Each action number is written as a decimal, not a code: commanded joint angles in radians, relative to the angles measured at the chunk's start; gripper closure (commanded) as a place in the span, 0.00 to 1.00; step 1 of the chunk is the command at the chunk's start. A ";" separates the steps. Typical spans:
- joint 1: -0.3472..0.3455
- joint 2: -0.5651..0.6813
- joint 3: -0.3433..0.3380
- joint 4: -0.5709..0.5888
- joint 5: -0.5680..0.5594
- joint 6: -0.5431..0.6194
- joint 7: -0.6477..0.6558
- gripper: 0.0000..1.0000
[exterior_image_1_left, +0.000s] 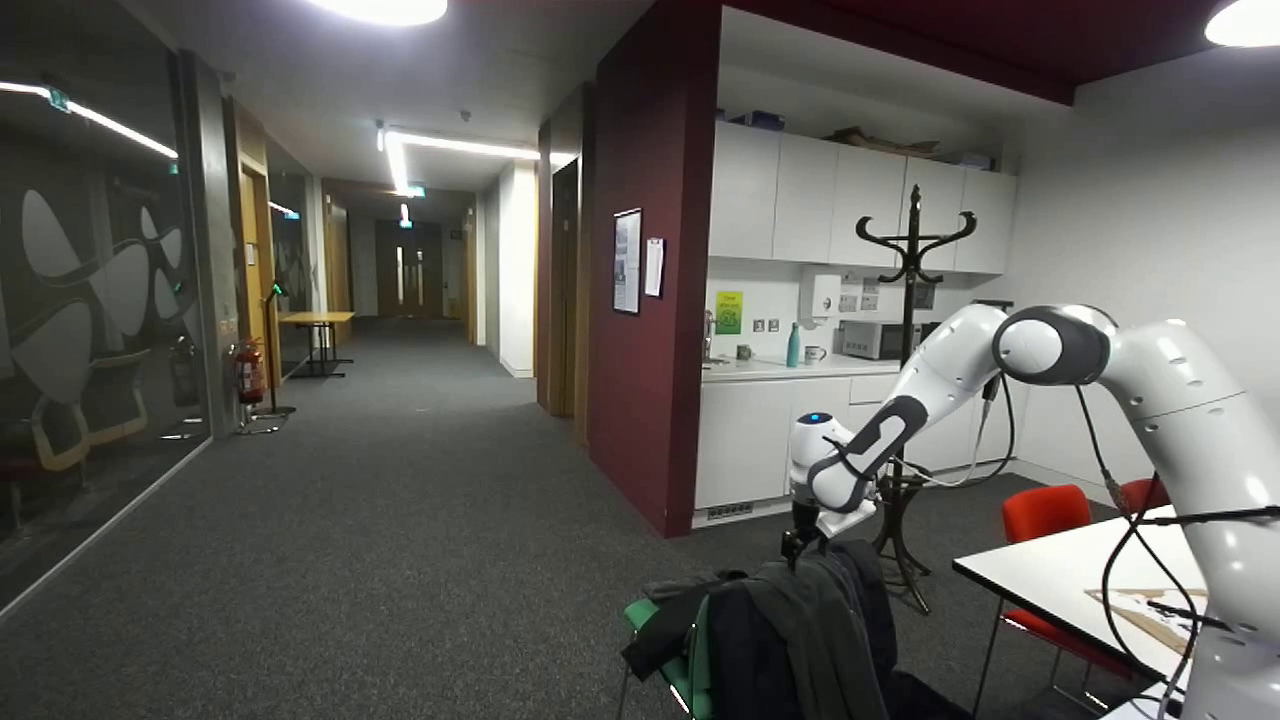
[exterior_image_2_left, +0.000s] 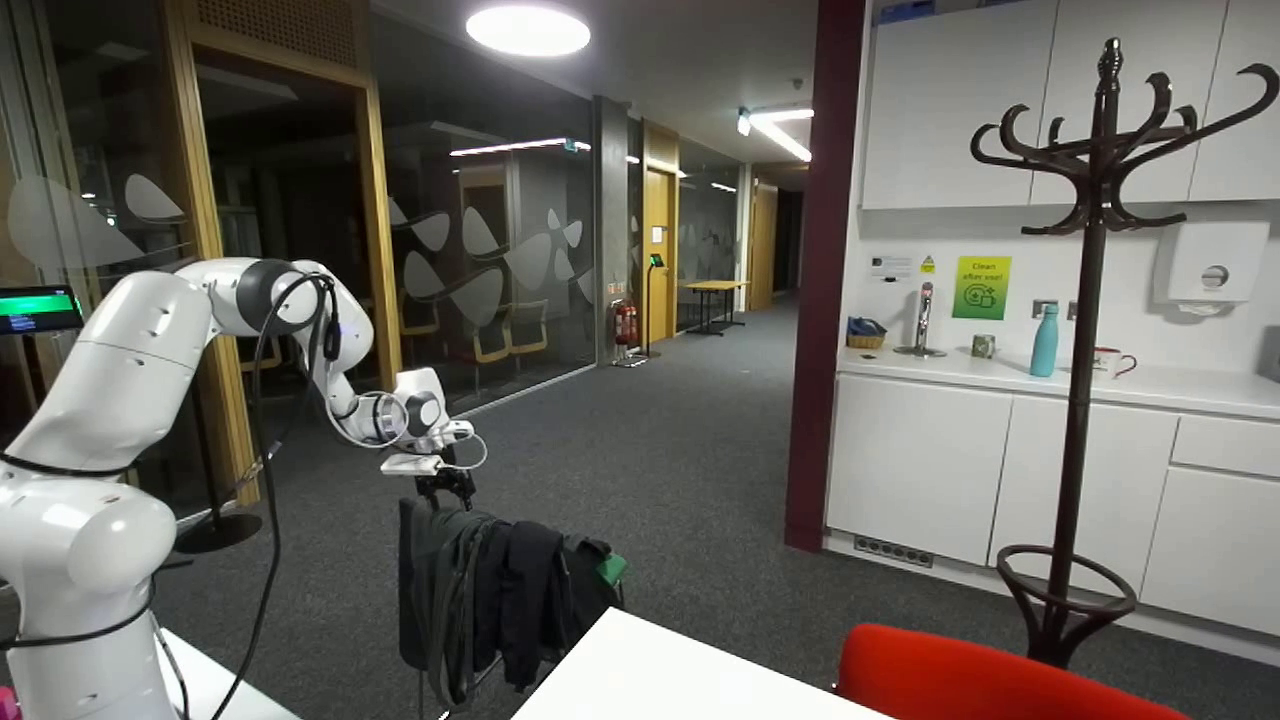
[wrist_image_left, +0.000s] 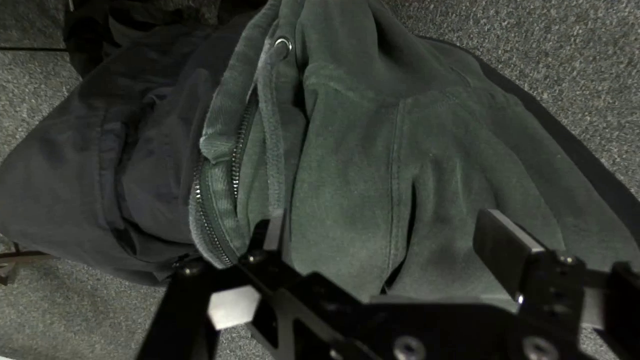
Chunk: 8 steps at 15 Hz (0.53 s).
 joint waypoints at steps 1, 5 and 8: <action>-0.059 0.020 0.043 0.006 0.091 0.047 -0.116 0.00; -0.100 0.037 0.075 0.010 0.168 0.047 -0.208 0.01; -0.118 0.048 0.088 0.019 0.201 0.033 -0.253 0.10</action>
